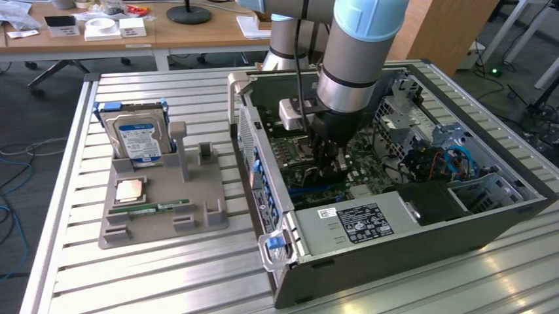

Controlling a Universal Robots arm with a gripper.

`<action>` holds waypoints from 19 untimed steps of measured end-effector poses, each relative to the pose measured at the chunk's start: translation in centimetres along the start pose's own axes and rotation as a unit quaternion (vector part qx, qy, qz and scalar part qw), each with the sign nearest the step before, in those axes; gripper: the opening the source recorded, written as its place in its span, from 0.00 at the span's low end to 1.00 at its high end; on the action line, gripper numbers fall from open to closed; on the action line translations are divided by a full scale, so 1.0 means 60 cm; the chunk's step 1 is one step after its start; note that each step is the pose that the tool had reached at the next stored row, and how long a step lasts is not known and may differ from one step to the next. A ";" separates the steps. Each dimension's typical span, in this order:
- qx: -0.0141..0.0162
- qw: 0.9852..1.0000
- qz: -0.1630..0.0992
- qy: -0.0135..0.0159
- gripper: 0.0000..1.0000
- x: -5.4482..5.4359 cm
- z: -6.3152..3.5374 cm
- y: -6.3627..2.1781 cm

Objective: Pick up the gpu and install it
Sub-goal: 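Insert the gpu into the slot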

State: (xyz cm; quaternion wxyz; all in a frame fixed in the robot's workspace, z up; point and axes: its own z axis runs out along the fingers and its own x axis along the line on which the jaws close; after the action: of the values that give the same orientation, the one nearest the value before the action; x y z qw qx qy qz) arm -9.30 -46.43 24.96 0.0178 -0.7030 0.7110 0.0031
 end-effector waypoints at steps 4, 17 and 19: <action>0.000 1.000 0.000 0.000 0.26 0.000 0.002 0.000; 0.000 1.000 0.000 0.000 0.26 0.000 0.004 0.001; 0.000 1.000 0.000 0.000 0.26 0.000 0.004 0.001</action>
State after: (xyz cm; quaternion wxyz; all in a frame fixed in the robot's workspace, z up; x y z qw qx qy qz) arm -9.37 -46.41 24.70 0.0178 -0.7030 0.7110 0.0031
